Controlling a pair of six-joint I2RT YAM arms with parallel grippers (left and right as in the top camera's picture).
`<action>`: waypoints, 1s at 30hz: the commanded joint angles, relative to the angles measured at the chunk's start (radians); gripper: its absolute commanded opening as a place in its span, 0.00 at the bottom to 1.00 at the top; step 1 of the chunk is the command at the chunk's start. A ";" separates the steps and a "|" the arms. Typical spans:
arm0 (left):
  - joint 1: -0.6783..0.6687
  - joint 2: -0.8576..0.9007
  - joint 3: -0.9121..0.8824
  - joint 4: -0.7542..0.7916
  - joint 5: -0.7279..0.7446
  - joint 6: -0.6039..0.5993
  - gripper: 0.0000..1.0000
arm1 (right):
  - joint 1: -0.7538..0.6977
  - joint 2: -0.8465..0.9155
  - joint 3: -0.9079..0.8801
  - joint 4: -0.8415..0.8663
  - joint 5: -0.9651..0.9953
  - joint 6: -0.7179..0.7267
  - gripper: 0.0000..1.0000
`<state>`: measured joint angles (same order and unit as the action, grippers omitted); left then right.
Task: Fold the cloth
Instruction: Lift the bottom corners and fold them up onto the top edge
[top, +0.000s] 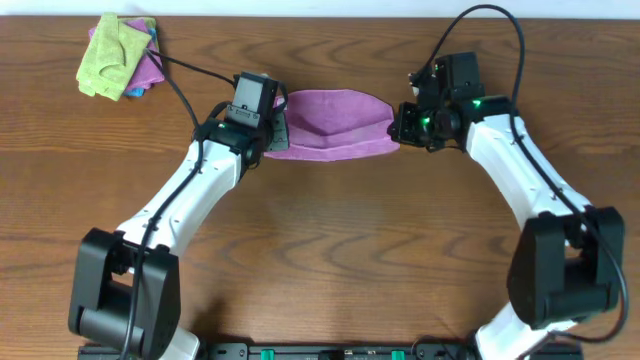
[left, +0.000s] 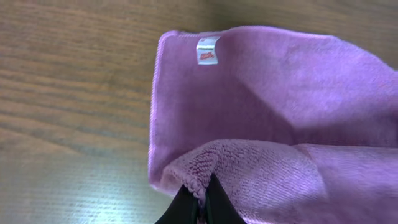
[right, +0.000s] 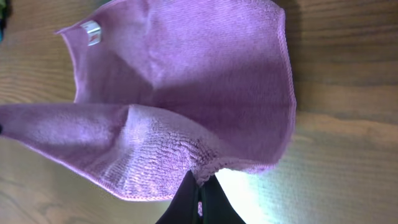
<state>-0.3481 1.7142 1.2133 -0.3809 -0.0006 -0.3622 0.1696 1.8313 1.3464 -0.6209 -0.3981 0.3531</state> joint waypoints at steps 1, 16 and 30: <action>0.008 0.030 0.014 0.027 -0.005 -0.001 0.06 | 0.006 0.026 0.004 0.032 0.017 0.018 0.02; 0.096 0.115 0.014 0.225 0.077 0.000 0.06 | -0.010 0.102 0.008 0.248 0.031 0.069 0.02; 0.126 0.191 0.014 0.340 0.186 0.000 0.06 | -0.012 0.162 0.017 0.370 0.043 0.080 0.02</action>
<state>-0.2272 1.8786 1.2133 -0.0319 0.1551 -0.3626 0.1665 1.9877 1.3464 -0.2501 -0.3672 0.4183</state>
